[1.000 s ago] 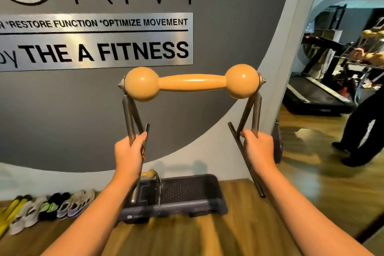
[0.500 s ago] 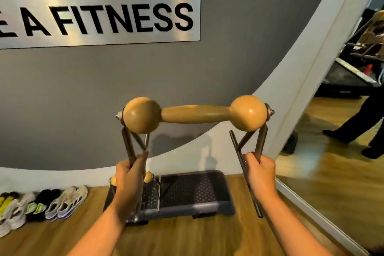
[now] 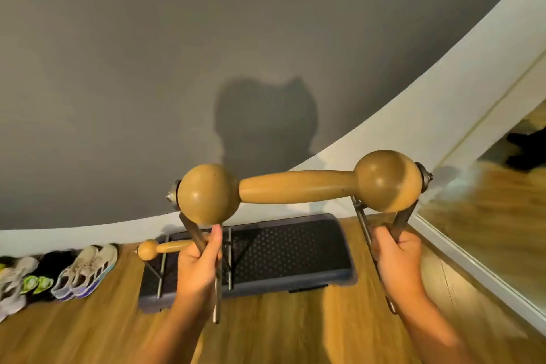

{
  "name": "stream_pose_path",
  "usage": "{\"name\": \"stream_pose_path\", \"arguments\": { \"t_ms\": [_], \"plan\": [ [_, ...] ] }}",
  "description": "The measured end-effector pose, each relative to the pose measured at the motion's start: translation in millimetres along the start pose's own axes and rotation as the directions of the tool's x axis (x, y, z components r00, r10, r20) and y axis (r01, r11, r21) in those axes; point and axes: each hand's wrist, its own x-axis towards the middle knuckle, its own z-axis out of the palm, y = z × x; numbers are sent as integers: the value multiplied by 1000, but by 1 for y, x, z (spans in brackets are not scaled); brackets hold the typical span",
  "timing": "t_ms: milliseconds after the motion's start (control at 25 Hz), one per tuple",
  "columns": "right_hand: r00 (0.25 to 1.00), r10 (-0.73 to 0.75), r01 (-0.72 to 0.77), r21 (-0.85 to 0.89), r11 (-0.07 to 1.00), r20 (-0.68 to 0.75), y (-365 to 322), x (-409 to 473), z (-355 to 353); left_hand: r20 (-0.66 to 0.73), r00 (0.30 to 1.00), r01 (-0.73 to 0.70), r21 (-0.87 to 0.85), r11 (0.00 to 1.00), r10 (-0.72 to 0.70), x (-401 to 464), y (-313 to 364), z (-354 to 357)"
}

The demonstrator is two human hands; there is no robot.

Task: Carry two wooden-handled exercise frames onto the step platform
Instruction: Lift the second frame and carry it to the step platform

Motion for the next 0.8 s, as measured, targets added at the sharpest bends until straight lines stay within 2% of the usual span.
{"name": "stream_pose_path", "arguments": {
  "t_ms": [160, 360, 600, 800],
  "plan": [
    [982, 138, -139, -5, 990, 131, 63, 59, 24, 29, 999, 24, -25, 999, -23, 61, -69, 23],
    [944, 220, -197, -113, 974, 246, 132, 123, 34, 1, 1000, 24, -53, 998, -24, 119, -165, 48],
    [940, 227, -207, -102, 973, 255, 249, 178, 32, 34, 995, 99, -6, 995, -99, 153, -291, 69],
    [924, 270, -238, -147, 960, 272, 324, 199, 39, -5, 995, 104, 23, 994, -104, 173, -360, 73]
  ]
}}
